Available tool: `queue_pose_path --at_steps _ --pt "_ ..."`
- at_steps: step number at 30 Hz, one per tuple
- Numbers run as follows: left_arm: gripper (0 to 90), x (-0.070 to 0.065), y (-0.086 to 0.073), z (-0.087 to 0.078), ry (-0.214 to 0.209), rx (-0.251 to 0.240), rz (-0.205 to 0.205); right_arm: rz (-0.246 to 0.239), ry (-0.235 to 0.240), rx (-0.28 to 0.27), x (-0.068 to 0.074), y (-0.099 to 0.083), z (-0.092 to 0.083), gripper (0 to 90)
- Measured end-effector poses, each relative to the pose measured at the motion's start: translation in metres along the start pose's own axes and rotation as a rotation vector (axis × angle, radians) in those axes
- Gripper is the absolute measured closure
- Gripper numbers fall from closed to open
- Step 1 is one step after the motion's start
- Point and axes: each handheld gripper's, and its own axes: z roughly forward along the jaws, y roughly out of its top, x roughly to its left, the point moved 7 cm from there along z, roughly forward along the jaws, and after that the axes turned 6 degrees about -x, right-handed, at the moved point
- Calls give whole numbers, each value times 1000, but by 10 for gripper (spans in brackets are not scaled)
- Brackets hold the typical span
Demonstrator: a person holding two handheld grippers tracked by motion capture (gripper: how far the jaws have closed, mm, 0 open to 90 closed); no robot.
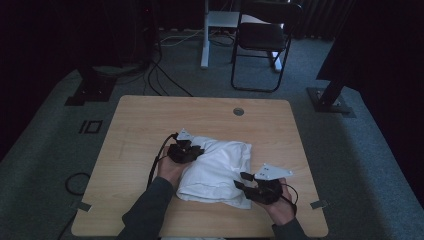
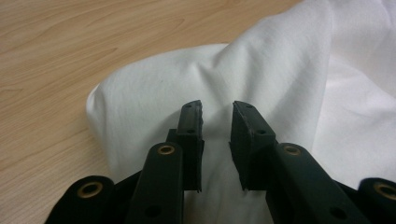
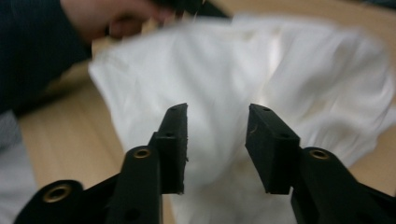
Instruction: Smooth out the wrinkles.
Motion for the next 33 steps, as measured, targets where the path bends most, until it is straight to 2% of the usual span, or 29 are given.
queue_pose_path --at_steps 3,6,8,10,11,17,25,30,33 --pt "723 0 1 0 -1 -6 -2 -46 2 -4 4 16 15 566" --pt "720 -1 2 0 -1 -8 -3 -91 4 25 10 19 36 593" --pt "714 -1 2 0 -1 -8 -2 -122 -17 57 10 16 49 679" --pt "704 0 3 -1 1 -12 -7 -122 -18 88 11 11 56 839" --pt "698 0 3 -1 1 -14 -9 -119 -17 87 12 10 55 872" --pt "673 -1 5 -2 -2 -30 -23 -125 -26 56 13 12 33 893" --pt "669 -1 5 -1 2 -25 -23 -112 -3 30 18 3 1 894" --pt "665 -2 4 0 -4 -18 -16 -106 -9 53 17 -12 -16 893" --pt "658 -5 3 0 -9 -21 -14 -95 -4 94 15 -25 -20 891"
